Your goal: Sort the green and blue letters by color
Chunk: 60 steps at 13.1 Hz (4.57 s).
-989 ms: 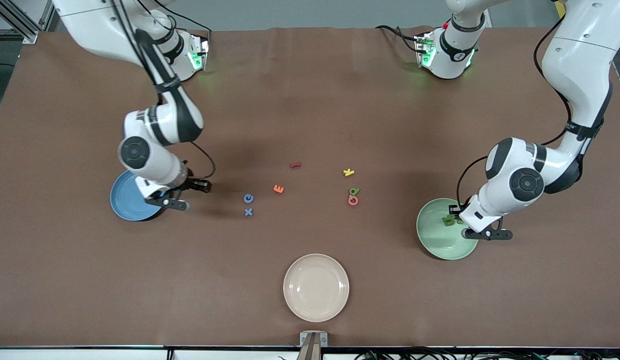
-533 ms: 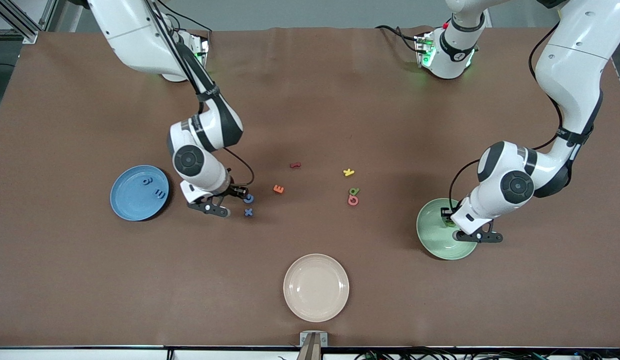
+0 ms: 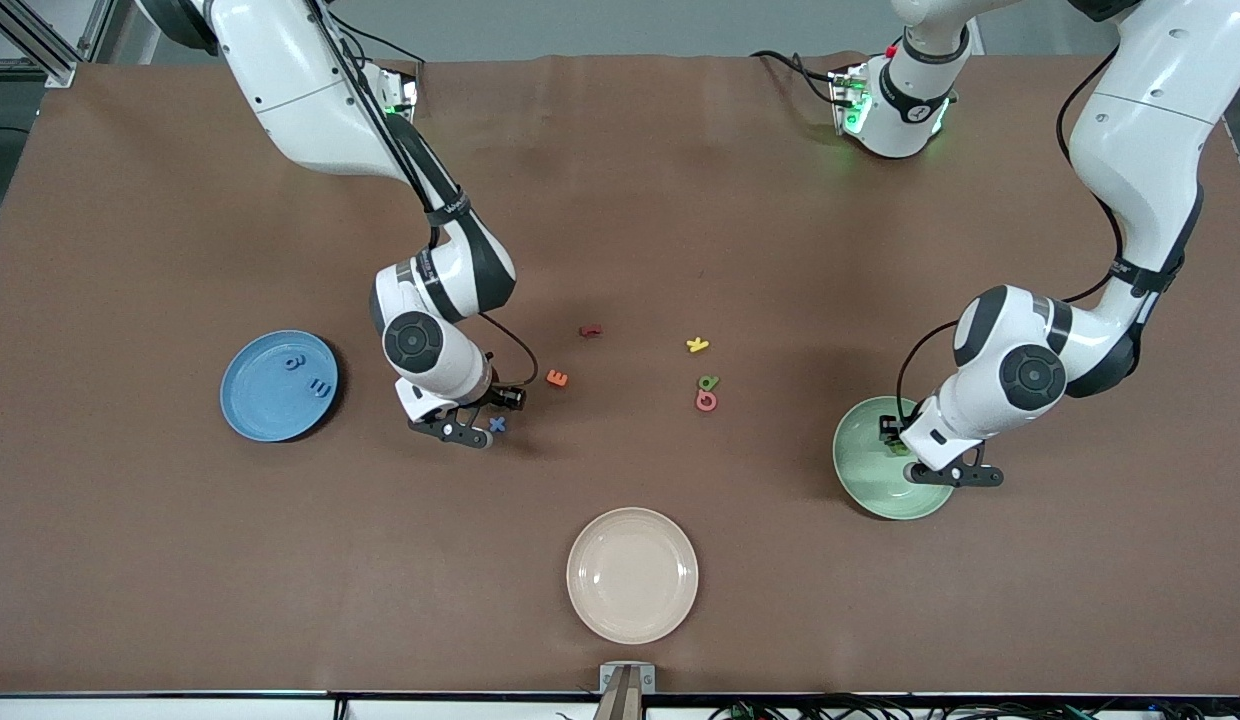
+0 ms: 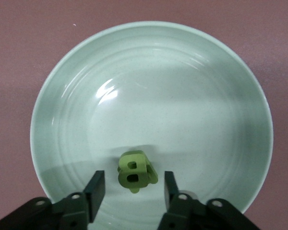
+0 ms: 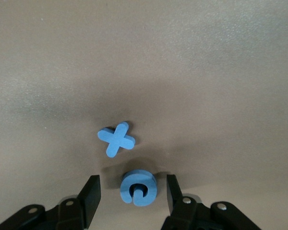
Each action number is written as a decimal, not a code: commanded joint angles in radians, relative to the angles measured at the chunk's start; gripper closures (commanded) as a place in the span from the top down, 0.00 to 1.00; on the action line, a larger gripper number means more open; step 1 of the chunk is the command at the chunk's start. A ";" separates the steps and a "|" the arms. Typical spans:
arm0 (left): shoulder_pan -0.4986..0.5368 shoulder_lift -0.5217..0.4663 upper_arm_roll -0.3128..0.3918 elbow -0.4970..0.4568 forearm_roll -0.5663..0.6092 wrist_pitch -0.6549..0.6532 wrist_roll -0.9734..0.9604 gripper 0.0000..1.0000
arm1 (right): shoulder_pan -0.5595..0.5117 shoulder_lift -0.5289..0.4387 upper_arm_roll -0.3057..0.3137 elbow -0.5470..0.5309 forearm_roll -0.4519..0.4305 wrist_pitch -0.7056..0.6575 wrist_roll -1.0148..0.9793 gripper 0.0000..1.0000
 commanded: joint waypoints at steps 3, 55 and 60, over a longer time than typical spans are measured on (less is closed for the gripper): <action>0.004 -0.066 -0.069 0.010 0.010 -0.056 -0.029 1.00 | 0.014 0.016 -0.009 0.021 0.015 -0.007 0.007 0.51; -0.199 -0.081 -0.154 0.018 0.160 -0.089 -0.394 0.00 | -0.658 -0.271 -0.015 -0.363 -0.177 0.010 -1.033 0.87; -0.001 -0.089 -0.152 0.017 0.161 -0.100 -0.244 0.00 | -0.584 -0.322 -0.012 -0.349 -0.177 -0.058 -0.941 0.98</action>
